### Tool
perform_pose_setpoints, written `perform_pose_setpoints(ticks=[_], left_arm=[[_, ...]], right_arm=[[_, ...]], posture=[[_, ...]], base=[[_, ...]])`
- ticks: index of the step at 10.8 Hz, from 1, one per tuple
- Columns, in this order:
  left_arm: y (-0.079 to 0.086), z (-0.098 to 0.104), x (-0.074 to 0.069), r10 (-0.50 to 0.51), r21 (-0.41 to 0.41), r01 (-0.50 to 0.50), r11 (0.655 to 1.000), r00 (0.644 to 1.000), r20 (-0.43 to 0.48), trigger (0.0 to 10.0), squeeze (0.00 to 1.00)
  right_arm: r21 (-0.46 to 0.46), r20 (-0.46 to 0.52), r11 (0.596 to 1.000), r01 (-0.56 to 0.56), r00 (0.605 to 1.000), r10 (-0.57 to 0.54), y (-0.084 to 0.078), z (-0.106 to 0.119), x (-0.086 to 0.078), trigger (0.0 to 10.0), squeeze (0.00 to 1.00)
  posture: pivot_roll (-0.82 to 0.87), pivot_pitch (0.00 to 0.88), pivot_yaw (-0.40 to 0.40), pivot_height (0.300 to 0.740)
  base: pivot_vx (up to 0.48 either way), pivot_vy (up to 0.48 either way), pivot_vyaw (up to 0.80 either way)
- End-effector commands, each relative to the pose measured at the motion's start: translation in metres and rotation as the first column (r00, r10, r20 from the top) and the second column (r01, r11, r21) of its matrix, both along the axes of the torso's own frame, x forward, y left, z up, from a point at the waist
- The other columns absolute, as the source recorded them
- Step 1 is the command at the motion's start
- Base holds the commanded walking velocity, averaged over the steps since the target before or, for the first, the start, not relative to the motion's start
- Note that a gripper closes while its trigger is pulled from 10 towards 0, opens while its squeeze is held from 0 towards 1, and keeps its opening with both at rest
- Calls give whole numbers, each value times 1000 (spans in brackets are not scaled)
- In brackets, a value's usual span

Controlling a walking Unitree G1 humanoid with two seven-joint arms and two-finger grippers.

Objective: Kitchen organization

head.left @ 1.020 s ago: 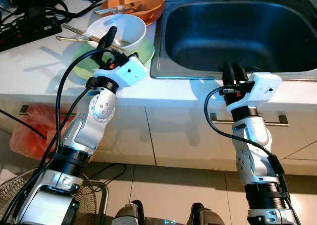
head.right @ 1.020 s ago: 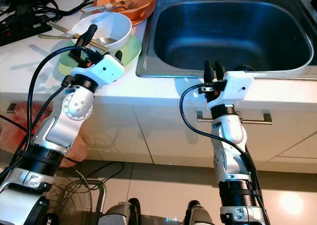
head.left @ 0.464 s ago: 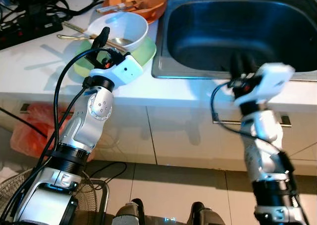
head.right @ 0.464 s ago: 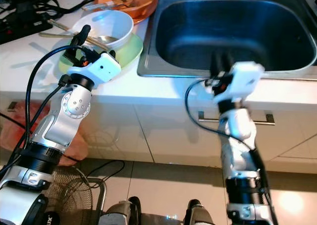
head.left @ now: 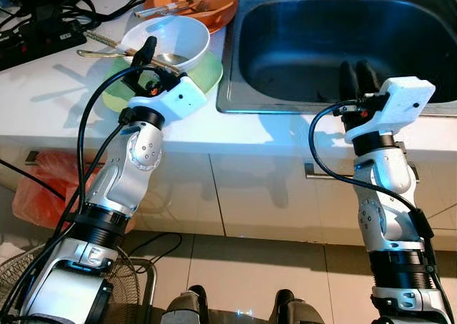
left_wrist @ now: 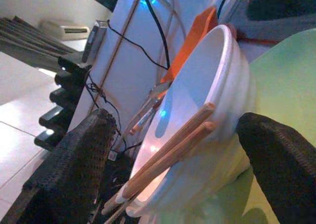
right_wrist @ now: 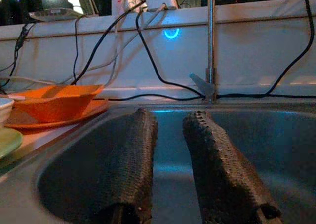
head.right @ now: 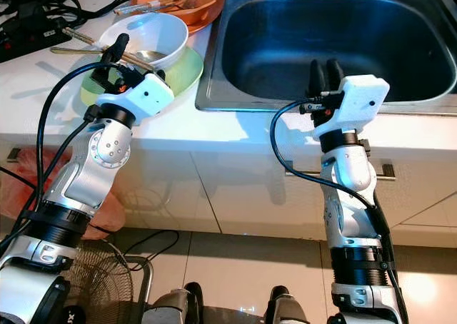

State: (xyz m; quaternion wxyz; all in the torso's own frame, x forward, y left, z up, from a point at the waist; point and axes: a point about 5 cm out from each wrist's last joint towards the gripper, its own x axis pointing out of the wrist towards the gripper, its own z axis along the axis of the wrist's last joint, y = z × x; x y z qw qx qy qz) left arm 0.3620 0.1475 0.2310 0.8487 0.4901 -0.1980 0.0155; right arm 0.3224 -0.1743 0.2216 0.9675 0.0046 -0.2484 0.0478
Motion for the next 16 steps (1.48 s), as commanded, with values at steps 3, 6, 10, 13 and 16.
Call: perform_pose_setpoints(ticks=[3,6,10,13,16], left_arm=[[0,5,3,3,26,-4,1000,1000,15,2863,0],[-12,2,0,-72,7,72,997,997,1,4157,0],[-13,-1,1,-74,17,74,997,997,-10,1412,0],[-13,0,1,-67,25,67,997,998,-5,0,0],[-12,0,2,-59,34,59,998,998,-4,0,0]], right_arm=[[0,-17,1000,-1,1000,1,2,-2,2,10000,0],[11,-20,1000,-1,1000,1,3,-4,2,10000,0],[17,-25,1000,2,1000,-1,3,-6,3,10000,0],[23,-28,1000,3,1000,-2,3,-8,2,10000,0],[30,-31,1000,4,1000,-3,1,-9,3,10000,0]], posture=[[98,229,85,740],[102,227,86,740],[101,222,89,740],[101,221,90,740],[102,219,89,740]], base=[[0,0,0],[0,0,0],[0,0,0],[0,0,0],[0,0,0]])
